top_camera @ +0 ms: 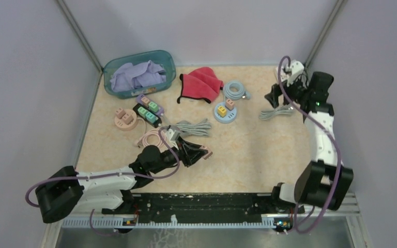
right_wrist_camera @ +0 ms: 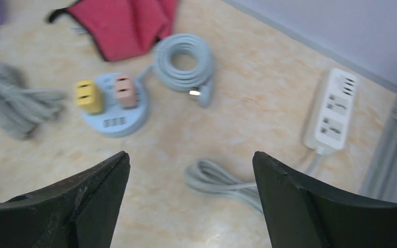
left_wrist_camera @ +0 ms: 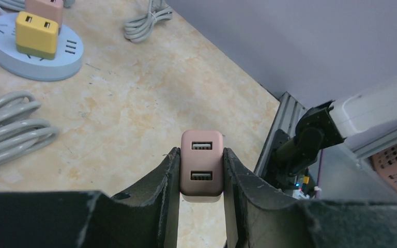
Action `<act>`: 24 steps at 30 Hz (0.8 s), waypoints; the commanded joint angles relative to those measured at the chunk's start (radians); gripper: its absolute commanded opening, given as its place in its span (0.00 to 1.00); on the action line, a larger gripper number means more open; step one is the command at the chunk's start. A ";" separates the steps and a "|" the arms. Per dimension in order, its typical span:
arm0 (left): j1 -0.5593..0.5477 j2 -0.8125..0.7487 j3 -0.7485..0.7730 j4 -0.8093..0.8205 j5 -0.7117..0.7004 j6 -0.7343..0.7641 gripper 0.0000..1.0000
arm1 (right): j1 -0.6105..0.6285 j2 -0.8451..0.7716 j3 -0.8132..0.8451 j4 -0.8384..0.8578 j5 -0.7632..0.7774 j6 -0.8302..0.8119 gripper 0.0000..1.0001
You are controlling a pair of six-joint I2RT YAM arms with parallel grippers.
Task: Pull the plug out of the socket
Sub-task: Place the plug at the center of the board.
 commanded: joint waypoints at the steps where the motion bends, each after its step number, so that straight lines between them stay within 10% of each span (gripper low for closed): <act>1: 0.015 0.034 0.015 0.126 -0.033 -0.200 0.00 | -0.005 -0.227 -0.199 0.063 -0.469 -0.009 0.92; 4: 0.018 0.070 0.015 0.165 -0.064 -0.303 0.00 | 0.006 -0.381 -0.347 0.172 -0.634 0.020 0.99; 8: 0.019 0.120 0.038 0.155 -0.150 -0.447 0.00 | 0.080 -0.395 -0.353 -0.090 -0.719 -0.165 0.99; 24: -0.005 0.253 0.380 -0.456 -0.382 -0.713 0.00 | 0.423 -0.325 -0.450 0.042 -0.387 -0.011 0.99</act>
